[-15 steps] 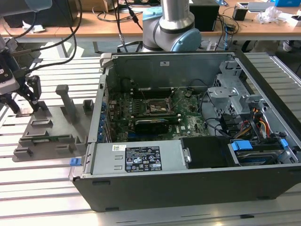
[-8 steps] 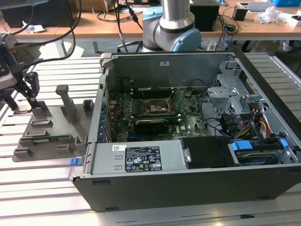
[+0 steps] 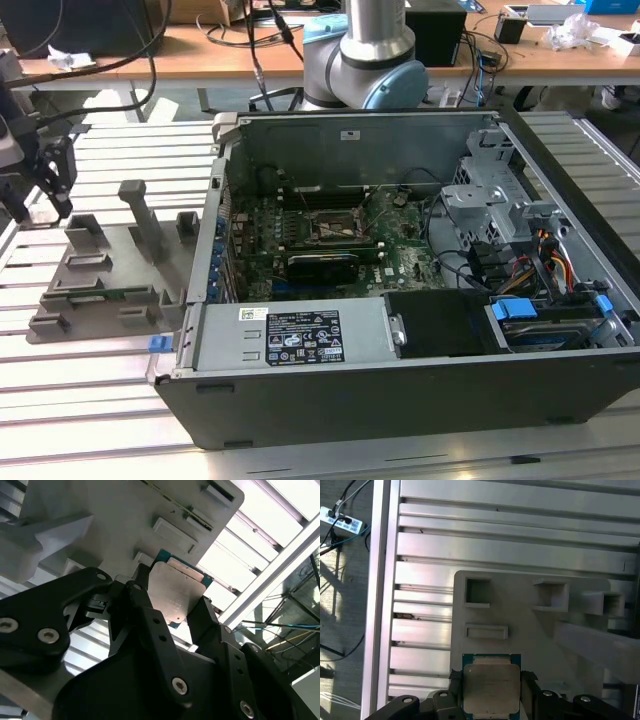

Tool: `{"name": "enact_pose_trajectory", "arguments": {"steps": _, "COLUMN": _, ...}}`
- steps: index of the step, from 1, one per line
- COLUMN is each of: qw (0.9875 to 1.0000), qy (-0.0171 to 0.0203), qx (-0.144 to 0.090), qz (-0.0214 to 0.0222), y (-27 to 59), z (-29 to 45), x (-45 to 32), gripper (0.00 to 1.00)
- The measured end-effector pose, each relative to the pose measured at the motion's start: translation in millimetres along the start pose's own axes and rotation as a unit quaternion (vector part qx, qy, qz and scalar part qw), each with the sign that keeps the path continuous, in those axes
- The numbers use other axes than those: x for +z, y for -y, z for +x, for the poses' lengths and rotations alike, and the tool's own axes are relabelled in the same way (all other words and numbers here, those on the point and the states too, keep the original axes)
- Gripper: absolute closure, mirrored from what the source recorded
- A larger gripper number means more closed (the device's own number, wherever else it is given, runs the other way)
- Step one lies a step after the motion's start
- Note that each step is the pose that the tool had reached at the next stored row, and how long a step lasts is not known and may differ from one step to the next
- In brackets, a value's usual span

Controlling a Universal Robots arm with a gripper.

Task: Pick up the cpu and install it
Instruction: 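Pick up the cpu and move it towards the insertion slot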

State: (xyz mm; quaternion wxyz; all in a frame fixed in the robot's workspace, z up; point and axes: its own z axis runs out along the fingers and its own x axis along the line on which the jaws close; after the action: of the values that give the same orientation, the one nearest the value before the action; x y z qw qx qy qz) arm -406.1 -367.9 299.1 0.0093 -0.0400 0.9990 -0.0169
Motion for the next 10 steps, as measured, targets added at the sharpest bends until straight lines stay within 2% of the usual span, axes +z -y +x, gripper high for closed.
{"name": "enact_pose_trajectory", "arguments": {"steps": 10, "qw": 1.0000, "qy": 0.0000, "qx": 0.000, "qz": 0.0000, "y": 0.8, "z": -0.4, "x": -24.2, "gripper": 0.45}}
